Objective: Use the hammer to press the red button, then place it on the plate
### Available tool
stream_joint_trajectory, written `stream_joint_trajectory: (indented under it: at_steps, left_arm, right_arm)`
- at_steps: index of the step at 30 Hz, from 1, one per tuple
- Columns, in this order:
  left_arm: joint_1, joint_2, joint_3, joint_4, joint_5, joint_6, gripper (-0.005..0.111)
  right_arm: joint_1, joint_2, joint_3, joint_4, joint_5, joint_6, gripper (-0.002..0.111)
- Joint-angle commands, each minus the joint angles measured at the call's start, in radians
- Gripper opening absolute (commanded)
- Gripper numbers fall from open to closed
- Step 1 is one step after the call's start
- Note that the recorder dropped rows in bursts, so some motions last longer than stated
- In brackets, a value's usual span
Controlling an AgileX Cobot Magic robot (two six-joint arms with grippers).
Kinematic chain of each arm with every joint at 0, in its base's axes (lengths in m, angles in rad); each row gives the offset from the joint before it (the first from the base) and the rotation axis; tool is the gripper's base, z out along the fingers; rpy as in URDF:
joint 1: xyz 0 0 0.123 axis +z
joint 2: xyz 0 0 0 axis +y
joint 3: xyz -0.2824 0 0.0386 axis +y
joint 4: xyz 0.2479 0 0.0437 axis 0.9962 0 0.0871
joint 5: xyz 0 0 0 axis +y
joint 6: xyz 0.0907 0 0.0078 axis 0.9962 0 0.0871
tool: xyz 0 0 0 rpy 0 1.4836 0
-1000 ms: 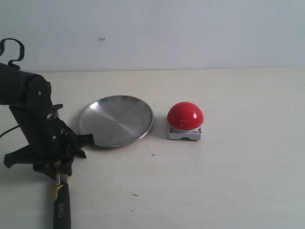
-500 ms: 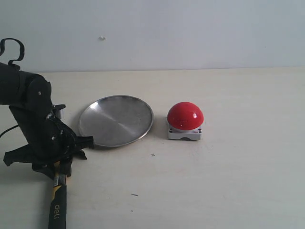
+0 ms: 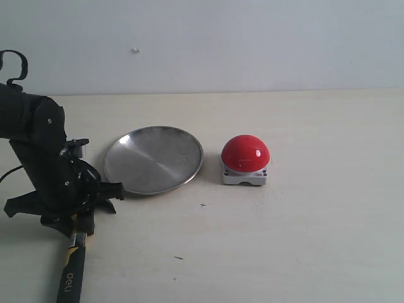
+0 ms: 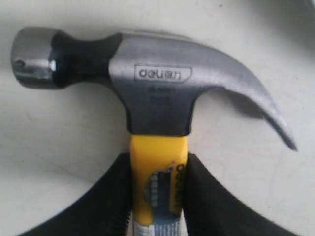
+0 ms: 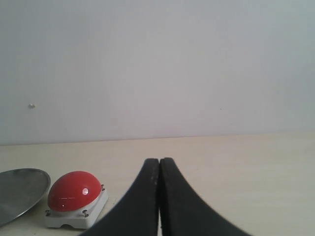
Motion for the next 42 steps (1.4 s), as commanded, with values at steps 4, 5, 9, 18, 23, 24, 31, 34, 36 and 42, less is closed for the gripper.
stream_joint_trajectory:
  at_steps: [4, 5, 9, 18, 23, 24, 31, 34, 36, 42]
  left_arm:
    - [0.007, -0.016, 0.004, -0.095, 0.023, 0.095, 0.0]
    - [0.007, -0.016, 0.004, -0.095, 0.027, 0.1, 0.0]
    - [0.01, -0.018, 0.004, -0.095, 0.059, 0.105, 0.0]
    - [0.049, -0.052, 0.004, -0.127, 0.126, 0.188, 0.0]
    - [0.078, -0.059, 0.004, -0.226, 0.148, 0.307, 0.0]
    - [0.08, -0.063, 0.004, -0.238, 0.144, 0.322, 0.0]
    - [0.11, -0.076, 0.004, -0.332, 0.154, 0.444, 0.0]
    - [0.121, -0.085, 0.004, -0.363, 0.165, 0.487, 0.0]
    - [0.13, -0.094, 0.004, -0.367, 0.165, 0.507, 0.0]
    - [0.173, -0.115, 0.004, -0.469, 0.178, 0.624, 0.0]
  right_arm:
    - [-0.005, -0.007, 0.005, 0.0, -0.007, -0.003, 0.0]
    - [-0.005, -0.007, 0.005, 0.0, -0.007, -0.003, 0.0]
    - [-0.005, -0.007, 0.005, 0.0, -0.007, -0.003, 0.0]
    - [-0.005, -0.007, 0.005, 0.0, -0.007, -0.003, 0.0]
    - [-0.005, -0.007, 0.005, 0.0, -0.007, -0.003, 0.0]
    - [-0.005, -0.007, 0.005, 0.0, -0.007, -0.003, 0.0]
    - [-0.005, -0.007, 0.005, 0.0, -0.007, -0.001, 0.0]
    - [-0.005, -0.007, 0.005, 0.0, -0.007, -0.001, 0.0]
    - [-0.005, -0.007, 0.005, 0.0, -0.007, -0.003, 0.0]
    - [-0.005, -0.007, 0.005, 0.002, -0.007, -0.003, 0.0]
